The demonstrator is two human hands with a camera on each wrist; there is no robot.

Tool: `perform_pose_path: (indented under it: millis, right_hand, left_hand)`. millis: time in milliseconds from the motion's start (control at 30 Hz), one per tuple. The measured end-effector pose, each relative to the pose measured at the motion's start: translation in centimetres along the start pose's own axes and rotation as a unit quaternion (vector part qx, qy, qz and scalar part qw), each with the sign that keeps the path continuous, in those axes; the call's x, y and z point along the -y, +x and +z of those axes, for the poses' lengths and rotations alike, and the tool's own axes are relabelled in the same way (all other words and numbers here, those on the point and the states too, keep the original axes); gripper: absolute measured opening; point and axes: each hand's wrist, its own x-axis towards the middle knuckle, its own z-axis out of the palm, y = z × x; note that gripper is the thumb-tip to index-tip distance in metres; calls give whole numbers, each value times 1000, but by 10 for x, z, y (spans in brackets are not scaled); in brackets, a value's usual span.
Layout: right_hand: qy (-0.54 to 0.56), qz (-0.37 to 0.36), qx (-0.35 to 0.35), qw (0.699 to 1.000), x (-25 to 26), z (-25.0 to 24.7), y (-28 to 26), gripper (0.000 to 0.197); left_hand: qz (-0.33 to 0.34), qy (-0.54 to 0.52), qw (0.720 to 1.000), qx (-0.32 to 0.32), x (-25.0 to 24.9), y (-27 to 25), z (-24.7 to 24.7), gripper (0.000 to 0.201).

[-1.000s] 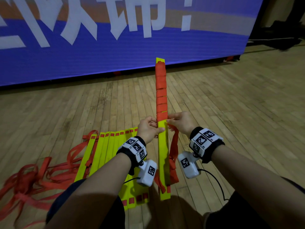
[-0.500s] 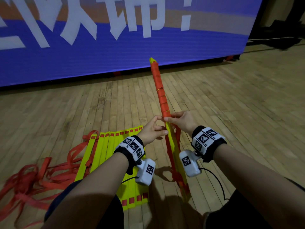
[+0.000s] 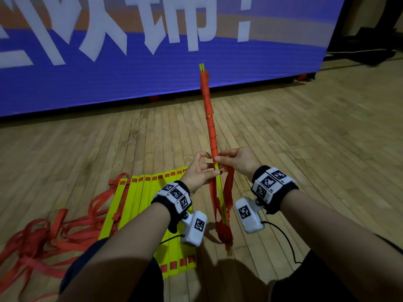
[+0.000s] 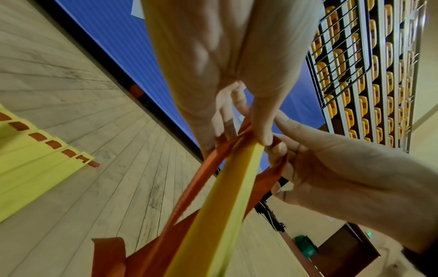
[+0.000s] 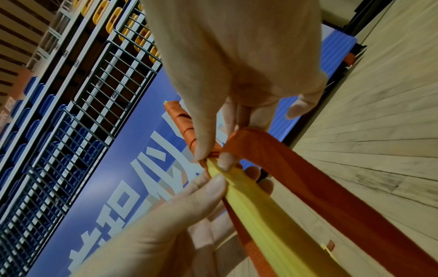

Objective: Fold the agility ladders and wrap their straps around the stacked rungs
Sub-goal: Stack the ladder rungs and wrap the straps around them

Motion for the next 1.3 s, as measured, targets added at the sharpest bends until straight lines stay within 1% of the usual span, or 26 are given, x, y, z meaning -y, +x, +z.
perform_pose_path:
  millis: [67, 133, 267, 400, 467, 533, 633, 700, 800, 933, 1100, 1167, 1300]
  right_hand:
    - [0, 6, 7, 1000, -1, 0, 0, 30]
    - [-16, -2, 16, 1000, -1, 1, -1, 27]
    - [-35, -32, 31, 998, 1, 6, -3, 24]
    - [-48, -26, 13, 998, 0, 8, -2, 20]
    - [-61, -23, -3, 998, -1, 9, -1, 20]
    - [-81, -21, -15, 996, -4, 9, 1, 20]
    - [-98, -13, -40, 994, -10, 6, 7, 20]
    - [-97, -4, -47, 994, -12, 5, 9, 18]
    - [-85, -9, -39, 996, -5, 6, 3, 15]
    - [-67, -12, -33, 997, -3, 4, 2, 14]
    - [-72, -3, -34, 997, -4, 1, 4, 16]
    - [-75, 0, -35, 997, -6, 1, 6, 17]
    - [-66, 9, -42, 997, -6, 3, 7, 14]
  left_hand:
    - [-1, 4, 999, -37, 1, 2, -1, 42]
    - [6, 10, 998, -64, 0, 3, -1, 42]
    - [20, 46, 995, -83, -2, 3, -1, 36]
    - [41, 86, 988, -121, 0, 4, 1, 46]
    - [47, 96, 987, -120, 1, 6, 1, 48]
    - [41, 94, 989, -107, 2, 7, -1, 46]
    - [3, 65, 997, -51, 0, 4, -5, 35]
    - [-17, 50, 998, -22, -1, 2, -6, 35]
    - [-24, 62, 997, -44, -2, 1, -5, 41]
    - [-34, 74, 994, -68, -2, 3, -3, 38]
    - [-18, 87, 990, -111, -3, 4, -3, 26]
    - [-10, 89, 988, -126, -3, 4, -5, 26]
    - [7, 96, 987, -129, -3, 3, -4, 29]
